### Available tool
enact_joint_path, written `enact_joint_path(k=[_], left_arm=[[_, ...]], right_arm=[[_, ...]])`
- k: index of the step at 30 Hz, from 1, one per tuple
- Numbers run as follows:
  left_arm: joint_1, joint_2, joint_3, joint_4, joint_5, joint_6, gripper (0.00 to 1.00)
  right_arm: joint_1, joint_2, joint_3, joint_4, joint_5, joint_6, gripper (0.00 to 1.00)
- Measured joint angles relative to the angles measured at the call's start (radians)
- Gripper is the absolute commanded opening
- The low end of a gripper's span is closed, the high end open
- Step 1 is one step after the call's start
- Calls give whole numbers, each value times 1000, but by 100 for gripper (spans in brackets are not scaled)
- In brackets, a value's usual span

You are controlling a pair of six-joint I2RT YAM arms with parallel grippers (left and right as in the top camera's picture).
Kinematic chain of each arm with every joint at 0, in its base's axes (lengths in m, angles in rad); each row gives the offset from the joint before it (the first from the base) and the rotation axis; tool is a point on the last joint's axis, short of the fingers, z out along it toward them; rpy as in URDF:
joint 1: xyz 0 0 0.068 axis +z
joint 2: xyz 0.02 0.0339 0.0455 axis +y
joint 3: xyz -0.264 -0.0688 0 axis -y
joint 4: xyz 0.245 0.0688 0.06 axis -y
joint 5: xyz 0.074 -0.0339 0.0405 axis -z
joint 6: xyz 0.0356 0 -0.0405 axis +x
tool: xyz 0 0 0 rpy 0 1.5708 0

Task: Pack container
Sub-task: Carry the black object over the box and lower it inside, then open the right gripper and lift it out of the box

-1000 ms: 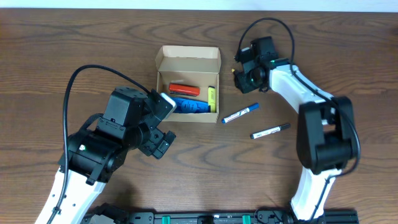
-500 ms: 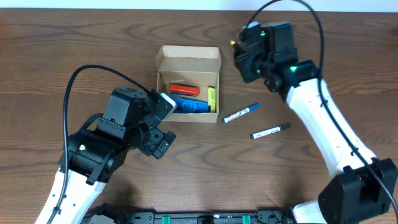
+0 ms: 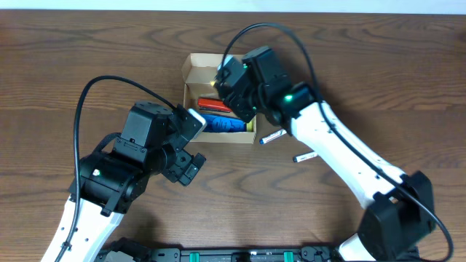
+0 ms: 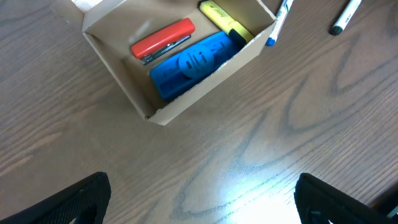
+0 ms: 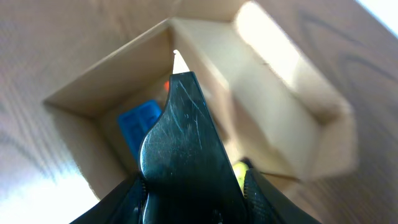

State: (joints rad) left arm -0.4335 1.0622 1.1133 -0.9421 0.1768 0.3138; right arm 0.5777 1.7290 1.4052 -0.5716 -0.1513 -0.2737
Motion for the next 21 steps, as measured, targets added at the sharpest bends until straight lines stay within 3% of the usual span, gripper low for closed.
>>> enact_joint_path(k=[12, 21], left_arm=[[0, 0, 0, 0, 0, 0, 95], [0, 0, 0, 0, 0, 0, 95]], right_arm=[[12, 139, 0, 14, -126, -217, 30], [12, 224, 0, 123, -148, -299, 29]])
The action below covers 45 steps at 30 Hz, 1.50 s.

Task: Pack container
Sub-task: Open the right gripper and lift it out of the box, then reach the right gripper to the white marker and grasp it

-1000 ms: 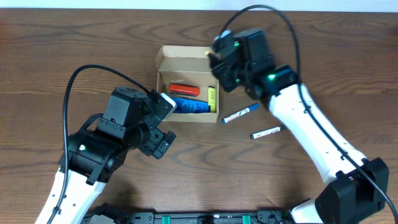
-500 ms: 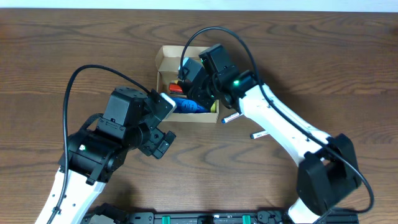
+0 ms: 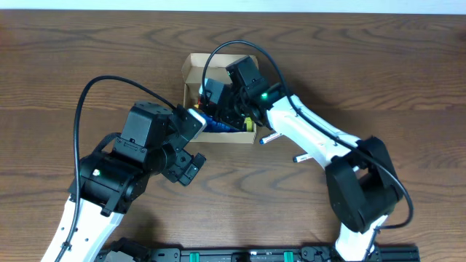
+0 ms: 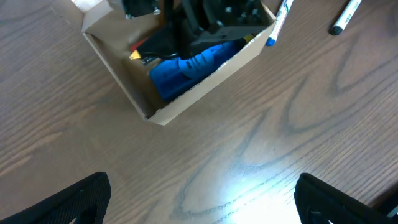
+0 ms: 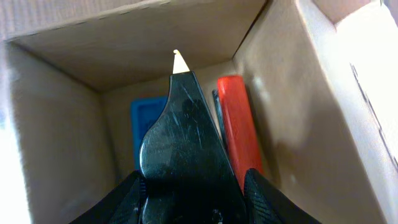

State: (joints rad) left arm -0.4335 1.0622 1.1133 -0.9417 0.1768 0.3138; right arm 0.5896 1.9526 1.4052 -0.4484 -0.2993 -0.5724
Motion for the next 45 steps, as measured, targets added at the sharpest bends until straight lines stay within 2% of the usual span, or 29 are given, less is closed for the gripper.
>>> enact_joint_path(k=[7, 8, 10, 11, 13, 21, 25, 30, 34, 41, 45], left_arm=[[0, 0, 0, 0, 0, 0, 95], [0, 0, 0, 0, 0, 0, 95], [0, 0, 0, 0, 0, 0, 95], [0, 0, 0, 0, 0, 0, 95], [0, 0, 0, 0, 0, 0, 95], [0, 0, 0, 0, 0, 0, 95], [0, 0, 0, 0, 0, 0, 95], [0, 0, 0, 0, 0, 0, 95], [0, 0, 0, 0, 0, 0, 95], [0, 0, 0, 0, 0, 0, 95], [0, 0, 0, 0, 0, 0, 95]], right_arm=[[0, 50, 0, 35, 0, -27, 30], [0, 50, 0, 38, 0, -29, 33], [0, 50, 0, 47, 0, -33, 57], [0, 50, 0, 51, 0, -34, 63], [0, 50, 0, 54, 0, -38, 67], [0, 32, 0, 60, 5, 5, 71], [0, -51, 0, 44, 46, 60, 71], [0, -210, 0, -19, 170, 205, 72], [0, -286, 3, -111, 296, 418, 74], [0, -288, 2, -311, 474, 754, 75], [-8, -288, 2, -389, 528, 854, 77]])
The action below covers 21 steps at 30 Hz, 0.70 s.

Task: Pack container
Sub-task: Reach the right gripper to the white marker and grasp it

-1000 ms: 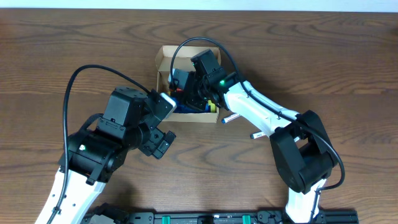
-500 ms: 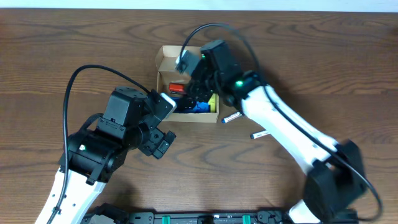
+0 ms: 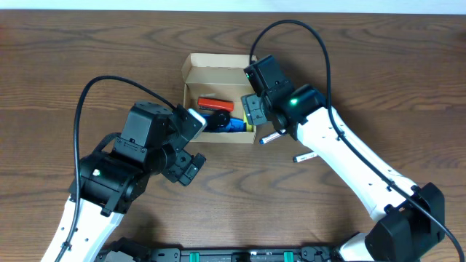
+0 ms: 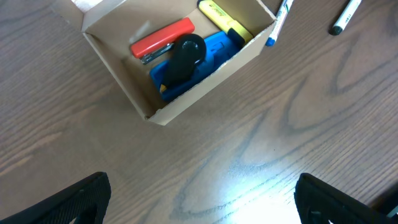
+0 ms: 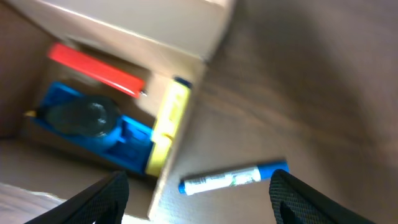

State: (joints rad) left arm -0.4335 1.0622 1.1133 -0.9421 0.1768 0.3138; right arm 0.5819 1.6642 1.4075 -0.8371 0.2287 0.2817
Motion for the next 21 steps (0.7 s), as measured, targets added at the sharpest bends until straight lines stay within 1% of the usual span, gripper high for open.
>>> enact_joint_path(k=[6, 11, 16, 21], left_arm=[[0, 0, 0, 0, 0, 0, 95], [0, 0, 0, 0, 0, 0, 95], [0, 0, 0, 0, 0, 0, 95], [0, 0, 0, 0, 0, 0, 95]], right_arm=[[-72, 0, 0, -164, 26, 152, 78], [-146, 0, 0, -320, 34, 308, 87], [-168, 0, -13, -338, 19, 372, 89], [-178, -37, -141, -280, -22, 416, 88]])
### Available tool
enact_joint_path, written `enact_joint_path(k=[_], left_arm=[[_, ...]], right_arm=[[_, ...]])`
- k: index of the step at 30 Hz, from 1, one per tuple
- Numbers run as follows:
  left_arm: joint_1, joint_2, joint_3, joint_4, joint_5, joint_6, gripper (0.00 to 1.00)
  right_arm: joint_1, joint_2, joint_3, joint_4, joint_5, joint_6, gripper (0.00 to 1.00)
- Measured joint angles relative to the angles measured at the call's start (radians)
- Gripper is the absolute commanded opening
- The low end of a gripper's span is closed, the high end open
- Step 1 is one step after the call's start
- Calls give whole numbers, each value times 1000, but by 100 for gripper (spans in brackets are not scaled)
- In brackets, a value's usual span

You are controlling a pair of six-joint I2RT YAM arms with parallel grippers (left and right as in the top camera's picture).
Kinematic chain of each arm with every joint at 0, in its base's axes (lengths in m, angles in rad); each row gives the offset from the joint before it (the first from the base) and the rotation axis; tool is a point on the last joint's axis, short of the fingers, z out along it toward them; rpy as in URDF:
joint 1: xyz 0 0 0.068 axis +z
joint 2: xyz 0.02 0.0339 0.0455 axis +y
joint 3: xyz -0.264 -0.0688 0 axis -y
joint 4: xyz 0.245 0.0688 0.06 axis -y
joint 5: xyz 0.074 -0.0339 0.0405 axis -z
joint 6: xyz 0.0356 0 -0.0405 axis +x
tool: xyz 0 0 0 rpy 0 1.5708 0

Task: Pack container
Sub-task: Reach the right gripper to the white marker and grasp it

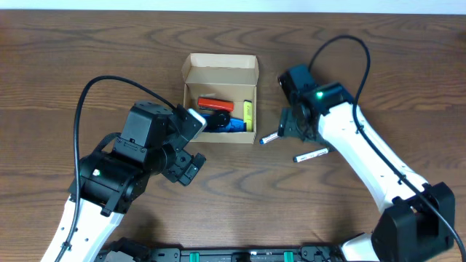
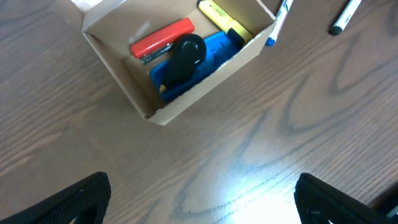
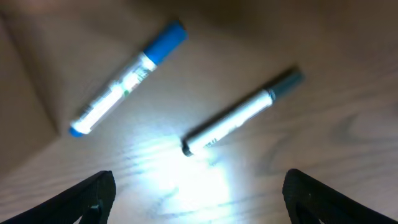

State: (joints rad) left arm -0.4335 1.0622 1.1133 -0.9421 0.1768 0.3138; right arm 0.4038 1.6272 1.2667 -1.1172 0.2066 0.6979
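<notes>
The open cardboard box holds a red stapler, a blue block, a yellow highlighter and a black rounded object lying on the blue block. Two markers lie on the table right of the box: a blue-capped marker against the box's side and a dark-capped marker further right. My right gripper hovers open above the two markers. My left gripper is open over bare wood, in front of the box.
The box's lid flap stands open at the far side. Brown wooden table all round. Black cables loop from both arms; a black rail runs along the near edge.
My right gripper has moved right, from over the box's right edge to above the two markers on the table. It stays open. The left arm has not moved.
My right gripper first hung above the box, shut on a black object. Then it was down inside the box. Later the black object lay on the blue block and the gripper was open beside the box. Now it is over the markers.
</notes>
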Motion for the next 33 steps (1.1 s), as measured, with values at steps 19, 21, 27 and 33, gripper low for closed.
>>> enact_joint_path(k=[19, 21, 27, 33], left_arm=[[0, 0, 0, 0, 0, 0, 95], [0, 0, 0, 0, 0, 0, 95], [0, 0, 0, 0, 0, 0, 95], [0, 0, 0, 0, 0, 0, 95]], right_arm=[[-95, -189, -431, 331, -122, 139, 80], [-95, -189, -455, 359, -129, 148, 78], [-120, -189, -519, 442, -139, 177, 71], [-166, -189, -547, 482, -146, 195, 68]])
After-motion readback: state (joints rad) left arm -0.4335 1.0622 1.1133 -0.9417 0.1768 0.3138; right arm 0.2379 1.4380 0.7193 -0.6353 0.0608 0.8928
